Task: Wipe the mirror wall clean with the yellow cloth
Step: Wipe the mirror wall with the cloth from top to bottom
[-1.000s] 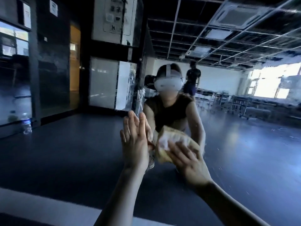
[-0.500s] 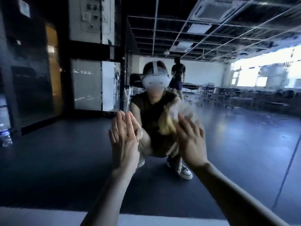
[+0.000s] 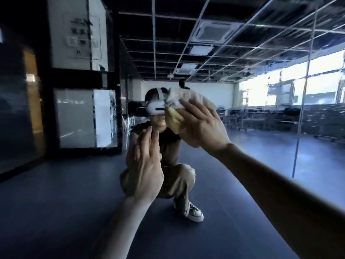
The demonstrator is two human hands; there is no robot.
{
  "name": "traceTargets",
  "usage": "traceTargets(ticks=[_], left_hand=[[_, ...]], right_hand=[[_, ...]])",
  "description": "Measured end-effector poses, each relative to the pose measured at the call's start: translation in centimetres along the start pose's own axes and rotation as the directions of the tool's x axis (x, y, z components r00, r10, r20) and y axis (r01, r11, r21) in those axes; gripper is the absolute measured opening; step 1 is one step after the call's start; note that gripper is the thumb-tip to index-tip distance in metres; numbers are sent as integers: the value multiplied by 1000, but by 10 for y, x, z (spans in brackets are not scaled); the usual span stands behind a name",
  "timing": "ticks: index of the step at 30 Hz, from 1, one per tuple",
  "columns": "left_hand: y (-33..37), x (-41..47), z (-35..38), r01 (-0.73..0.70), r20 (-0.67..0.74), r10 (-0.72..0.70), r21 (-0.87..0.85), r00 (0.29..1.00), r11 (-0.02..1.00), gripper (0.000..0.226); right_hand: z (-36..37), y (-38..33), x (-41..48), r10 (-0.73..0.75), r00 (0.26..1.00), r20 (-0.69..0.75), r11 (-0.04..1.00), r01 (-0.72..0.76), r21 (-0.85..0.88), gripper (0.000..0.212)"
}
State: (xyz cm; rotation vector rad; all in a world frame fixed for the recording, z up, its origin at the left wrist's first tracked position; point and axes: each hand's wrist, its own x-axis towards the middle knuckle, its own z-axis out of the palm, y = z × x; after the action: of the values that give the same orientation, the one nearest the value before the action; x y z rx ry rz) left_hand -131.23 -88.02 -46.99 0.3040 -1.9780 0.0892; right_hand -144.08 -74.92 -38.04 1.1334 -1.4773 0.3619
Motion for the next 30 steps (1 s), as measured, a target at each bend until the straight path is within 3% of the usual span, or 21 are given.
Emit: traceTargets(ticks=[2,6,8,12,16,21,25,27,30], left_hand=[[3,10,1,-33,-10,33,-40,999,999,62],[22,21,2,-121,-8,120,-31,993,992,75],[38,23,3,-133,-20,133,-52,991,990,72],[65,11,15,-165,-58,163,-45,985,985,58],[67,-6,30,-215,10,215,-48,976,975,55],[70,-6,42,-302,74,304,-41,950,952,57],[84,4,49,-384,104,390,-72,915,921,58],[90,6,53,-418,116,422,-57,899,906,59],[99,-1,58,-451,144,452,-41,880,891,60]], right_hand=[[-13,32,-34,218,974,-63,976,-216,36,53],[-17,64,-69,551,824,-134,834,-538,123,59],[-5,40,-83,532,839,-113,843,-512,163,56],[17,-11,-163,236,969,70,972,-236,-7,50],[6,15,-164,40,992,116,999,-41,7,47],[-17,70,-110,298,953,-60,954,-299,-1,50],[0,52,-137,464,873,-149,886,-457,84,49],[14,27,-179,519,843,-145,855,-507,113,50],[18,11,-238,480,874,-74,876,-475,80,50]])
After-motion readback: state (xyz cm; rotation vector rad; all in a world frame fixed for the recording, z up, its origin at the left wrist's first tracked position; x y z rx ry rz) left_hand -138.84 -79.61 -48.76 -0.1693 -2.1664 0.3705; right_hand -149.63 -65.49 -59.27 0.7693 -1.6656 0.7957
